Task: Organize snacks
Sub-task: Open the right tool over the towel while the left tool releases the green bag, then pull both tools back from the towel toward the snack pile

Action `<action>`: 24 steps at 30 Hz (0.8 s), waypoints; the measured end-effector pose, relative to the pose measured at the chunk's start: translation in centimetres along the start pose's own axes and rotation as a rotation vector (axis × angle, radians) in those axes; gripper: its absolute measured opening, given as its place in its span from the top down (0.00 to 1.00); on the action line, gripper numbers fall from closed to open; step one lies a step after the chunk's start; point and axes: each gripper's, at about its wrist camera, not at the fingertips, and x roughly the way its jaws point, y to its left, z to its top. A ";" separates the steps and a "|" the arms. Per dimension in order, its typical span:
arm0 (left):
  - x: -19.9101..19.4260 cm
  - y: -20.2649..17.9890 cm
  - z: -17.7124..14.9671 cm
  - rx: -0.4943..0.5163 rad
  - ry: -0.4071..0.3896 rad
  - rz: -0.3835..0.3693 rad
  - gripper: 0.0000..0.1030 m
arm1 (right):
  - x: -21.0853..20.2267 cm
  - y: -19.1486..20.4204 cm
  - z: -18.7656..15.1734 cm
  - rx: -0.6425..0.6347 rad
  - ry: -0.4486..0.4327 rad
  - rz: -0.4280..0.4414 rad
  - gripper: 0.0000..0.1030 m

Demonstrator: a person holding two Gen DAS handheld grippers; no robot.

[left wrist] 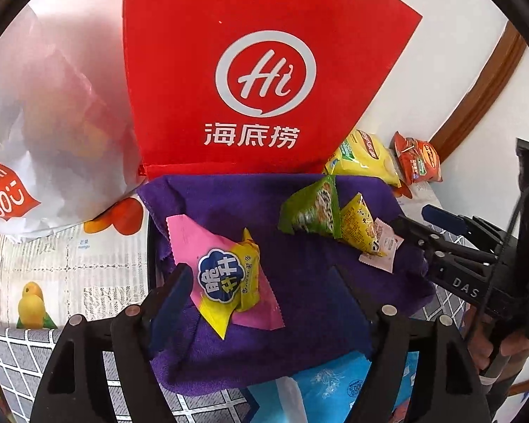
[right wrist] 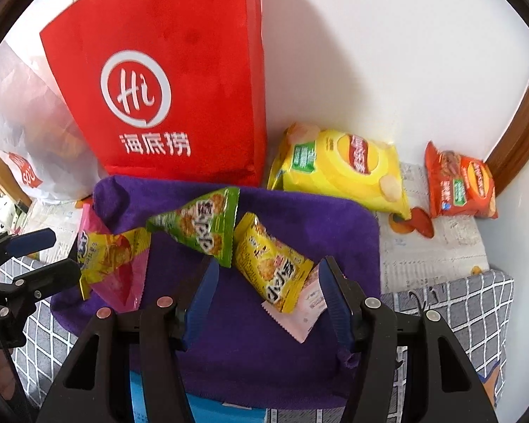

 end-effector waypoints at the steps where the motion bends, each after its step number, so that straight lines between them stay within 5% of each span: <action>1: -0.1 0.1 0.0 -0.002 0.000 0.000 0.25 | -0.4 0.0 0.0 0.000 -0.018 0.002 0.43; 11: -0.8 -0.1 0.1 -0.002 -0.009 0.015 0.25 | -3.1 -0.2 0.0 0.009 -0.132 -0.055 0.43; 24: -3.4 -1.1 0.0 0.013 -0.049 0.012 0.25 | -8.5 -2.3 -4.2 0.064 -0.137 -0.032 0.45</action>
